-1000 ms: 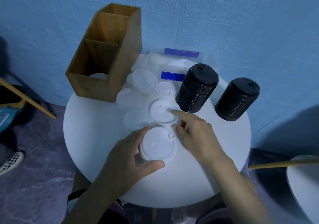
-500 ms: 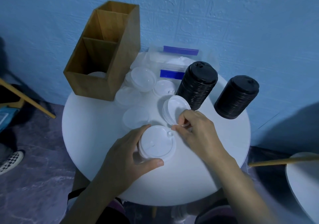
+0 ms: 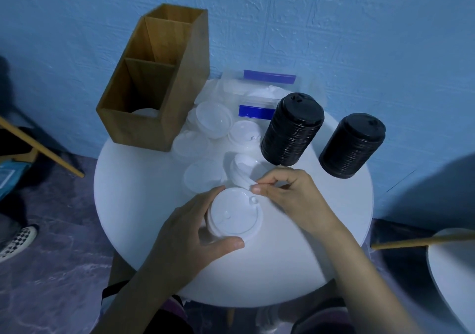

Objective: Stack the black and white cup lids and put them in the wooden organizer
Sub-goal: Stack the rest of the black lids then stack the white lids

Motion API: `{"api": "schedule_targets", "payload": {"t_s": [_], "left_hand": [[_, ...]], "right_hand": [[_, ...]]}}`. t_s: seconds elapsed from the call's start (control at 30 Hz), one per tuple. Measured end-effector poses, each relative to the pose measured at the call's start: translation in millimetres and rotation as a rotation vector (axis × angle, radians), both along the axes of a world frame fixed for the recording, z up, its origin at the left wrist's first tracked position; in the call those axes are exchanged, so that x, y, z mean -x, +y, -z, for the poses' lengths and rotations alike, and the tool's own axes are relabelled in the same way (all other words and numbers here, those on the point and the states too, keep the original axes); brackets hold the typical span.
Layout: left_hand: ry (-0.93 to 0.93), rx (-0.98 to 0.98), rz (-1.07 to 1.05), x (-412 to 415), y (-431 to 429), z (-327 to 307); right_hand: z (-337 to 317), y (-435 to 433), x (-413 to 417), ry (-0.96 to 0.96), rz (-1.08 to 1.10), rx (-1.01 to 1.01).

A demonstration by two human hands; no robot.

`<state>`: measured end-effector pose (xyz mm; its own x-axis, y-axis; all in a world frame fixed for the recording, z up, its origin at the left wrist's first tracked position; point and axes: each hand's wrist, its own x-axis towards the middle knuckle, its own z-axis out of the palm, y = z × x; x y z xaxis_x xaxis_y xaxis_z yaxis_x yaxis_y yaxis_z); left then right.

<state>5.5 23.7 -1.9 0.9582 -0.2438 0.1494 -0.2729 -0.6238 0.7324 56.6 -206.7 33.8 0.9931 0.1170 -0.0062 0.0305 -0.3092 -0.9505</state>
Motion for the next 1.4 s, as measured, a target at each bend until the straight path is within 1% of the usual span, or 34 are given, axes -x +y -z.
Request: {"api": "schedule_targets", "payload": {"t_s": [0.1, 0.17, 0.3, 0.43, 0.5, 0.53, 0.57, 0.63, 0.7, 0.77, 1.0, 1.07, 1.13, 1.2, 1.27, 1.3, 1.33, 1.4], "left_hand": [[0.008, 0.006, -0.005, 1, 1, 0], [0.008, 0.002, -0.009, 2, 1, -1], [0.016, 0.005, 0.002, 3, 0, -4], [0.010, 0.012, 0.002, 2, 0, -6], [0.024, 0.017, 0.007, 3, -1, -6], [0.026, 0.015, 0.006, 3, -1, -6], [0.025, 0.010, 0.002, 2, -1, -5], [0.025, 0.013, -0.010, 2, -1, -3], [0.027, 0.027, -0.022, 1, -2, -1], [0.046, 0.039, -0.029, 0, -3, 0], [0.042, 0.036, -0.035, 0, -4, 1], [0.031, 0.014, -0.037, -1, -5, 2], [0.019, -0.006, -0.034, -2, -5, 3], [0.004, -0.033, -0.026, -3, -5, 4], [-0.004, -0.046, -0.023, -4, -6, 3], [0.001, -0.044, -0.017, -4, -7, 2], [0.009, -0.043, -0.008, -4, -8, 1], [0.008, -0.044, -0.011, -4, -8, 0]], "right_hand": [[-1, -2, -3, 0.024, 0.035, -0.088], [-1, -2, -4, 0.004, 0.068, -0.138], [-5, -1, -2, -0.093, 0.119, -0.112], [-5, -1, -1, -0.167, 0.175, -0.044], [-8, -1, -1, -0.185, 0.218, -0.100], [-11, -3, 0, -0.159, 0.238, -0.191], [-15, -4, 0, -0.094, 0.246, -0.320], [-22, -8, 3, 0.099, 0.218, -0.581], [-24, -13, 6, 0.234, 0.164, -0.679], [-24, -15, 9, 0.299, 0.127, -0.691], [-19, -18, 20, 0.274, 0.116, -0.527], [-21, -12, 25, 0.265, 0.112, -0.454], [-20, 0, 32, 0.203, 0.145, -0.349], [-14, 11, 39, 0.087, 0.208, -0.213], [-7, 17, 45, -0.031, 0.243, 0.039], [-3, 18, 49, -0.049, 0.230, 0.161], [-1, 19, 52, -0.038, 0.208, 0.236], [0, 20, 56, -0.021, 0.164, 0.275]]}}
